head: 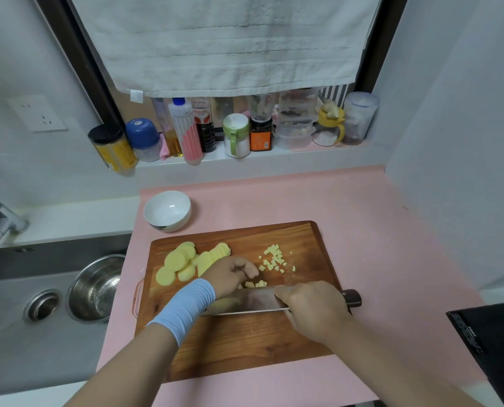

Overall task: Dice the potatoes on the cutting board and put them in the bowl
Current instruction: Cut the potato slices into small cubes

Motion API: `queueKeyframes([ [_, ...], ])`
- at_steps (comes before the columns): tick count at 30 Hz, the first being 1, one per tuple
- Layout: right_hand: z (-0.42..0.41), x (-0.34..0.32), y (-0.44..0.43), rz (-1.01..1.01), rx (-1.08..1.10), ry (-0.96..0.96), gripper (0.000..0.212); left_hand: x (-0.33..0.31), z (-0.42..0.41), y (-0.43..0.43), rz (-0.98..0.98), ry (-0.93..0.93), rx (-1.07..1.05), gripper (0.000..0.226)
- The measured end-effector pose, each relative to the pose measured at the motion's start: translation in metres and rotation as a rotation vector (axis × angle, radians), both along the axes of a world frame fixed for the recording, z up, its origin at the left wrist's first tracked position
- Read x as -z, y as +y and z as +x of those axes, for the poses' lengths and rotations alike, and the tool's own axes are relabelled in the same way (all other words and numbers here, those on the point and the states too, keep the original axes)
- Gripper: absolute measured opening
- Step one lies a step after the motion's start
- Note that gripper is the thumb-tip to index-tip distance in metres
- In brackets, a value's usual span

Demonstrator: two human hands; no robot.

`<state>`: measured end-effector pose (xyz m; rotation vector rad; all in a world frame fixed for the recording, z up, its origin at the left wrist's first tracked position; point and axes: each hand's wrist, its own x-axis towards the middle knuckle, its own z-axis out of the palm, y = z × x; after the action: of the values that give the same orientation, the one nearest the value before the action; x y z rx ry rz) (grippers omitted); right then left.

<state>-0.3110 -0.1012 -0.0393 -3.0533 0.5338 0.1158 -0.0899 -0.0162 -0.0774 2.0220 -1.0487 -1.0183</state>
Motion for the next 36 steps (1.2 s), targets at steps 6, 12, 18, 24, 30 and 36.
queueKeyframes([
  [6, -0.008, 0.002, -0.006, 0.312, 0.31, 0.001, 0.027, -0.003, 0.033, 0.034, -0.351, -0.058, -0.702, 0.037],
  [12, -0.012, 0.008, -0.007, 0.628, 0.593, -0.035, 0.039, 0.031, -0.005, 0.059, 0.204, -0.36, -0.042, 0.035],
  [18, -0.014, 0.004, 0.002, 0.766, 0.648, -0.078, 0.043, 0.041, -0.021, 0.025, 0.212, -0.432, 0.02, 0.051],
  [24, -0.017, 0.005, 0.017, 0.825, 0.641, -0.036, 0.037, 0.028, -0.006, 0.025, 0.221, -0.244, -0.119, 0.024],
  [30, -0.012, 0.01, 0.03, 0.736, 0.528, 0.091, 0.039, 0.023, 0.016, 0.048, 0.186, -0.471, -0.442, 0.021],
  [36, -0.013, 0.011, 0.014, 0.638, 0.623, 0.093, 0.034, 0.025, 0.014, 0.035, 0.133, -0.558, -0.412, 0.026],
])
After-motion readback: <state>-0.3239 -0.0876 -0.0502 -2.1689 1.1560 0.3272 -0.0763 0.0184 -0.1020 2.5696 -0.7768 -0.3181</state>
